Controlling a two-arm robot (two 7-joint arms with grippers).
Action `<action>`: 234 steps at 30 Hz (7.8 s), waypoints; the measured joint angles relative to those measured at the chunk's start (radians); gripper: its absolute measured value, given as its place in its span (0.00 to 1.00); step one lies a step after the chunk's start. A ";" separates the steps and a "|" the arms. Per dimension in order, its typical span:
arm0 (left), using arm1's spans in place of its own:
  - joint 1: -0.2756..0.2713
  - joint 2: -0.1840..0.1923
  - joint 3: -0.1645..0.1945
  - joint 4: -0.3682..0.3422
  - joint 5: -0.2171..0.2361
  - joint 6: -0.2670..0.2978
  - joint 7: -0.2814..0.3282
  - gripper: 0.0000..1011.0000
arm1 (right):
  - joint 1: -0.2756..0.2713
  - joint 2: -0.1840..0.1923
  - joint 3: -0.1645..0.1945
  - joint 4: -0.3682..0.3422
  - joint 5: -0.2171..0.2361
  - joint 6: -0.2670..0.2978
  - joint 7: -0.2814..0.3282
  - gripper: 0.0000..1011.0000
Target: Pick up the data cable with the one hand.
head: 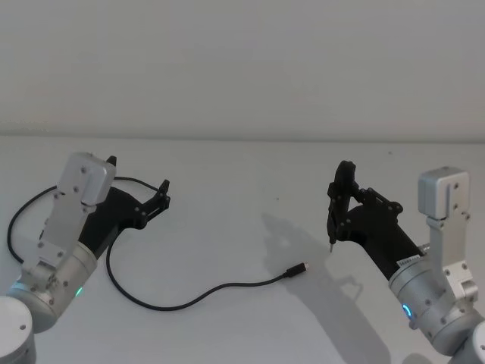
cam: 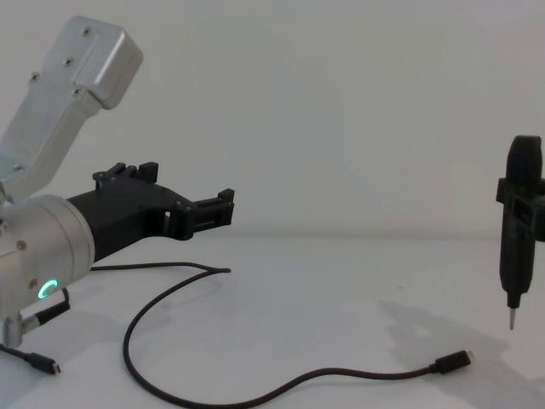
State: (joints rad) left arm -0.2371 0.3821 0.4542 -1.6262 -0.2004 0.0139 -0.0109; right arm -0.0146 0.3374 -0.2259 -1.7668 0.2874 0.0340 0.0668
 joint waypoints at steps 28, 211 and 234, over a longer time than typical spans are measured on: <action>-0.004 0.000 0.000 0.000 -0.001 0.002 -0.010 0.99 | 0.000 0.000 0.000 0.000 0.000 0.000 0.000 0.27; -0.401 0.036 0.335 0.337 -0.165 0.325 -0.747 0.38 | 0.000 0.000 0.000 0.000 0.000 0.000 0.000 0.27; -0.401 0.036 0.335 0.337 -0.165 0.325 -0.747 0.23 | 0.000 0.000 0.000 0.000 0.000 0.000 0.000 0.27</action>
State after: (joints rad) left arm -0.6385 0.4185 0.7891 -1.2888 -0.3657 0.3388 -0.7580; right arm -0.0146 0.3375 -0.2258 -1.7668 0.2873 0.0340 0.0668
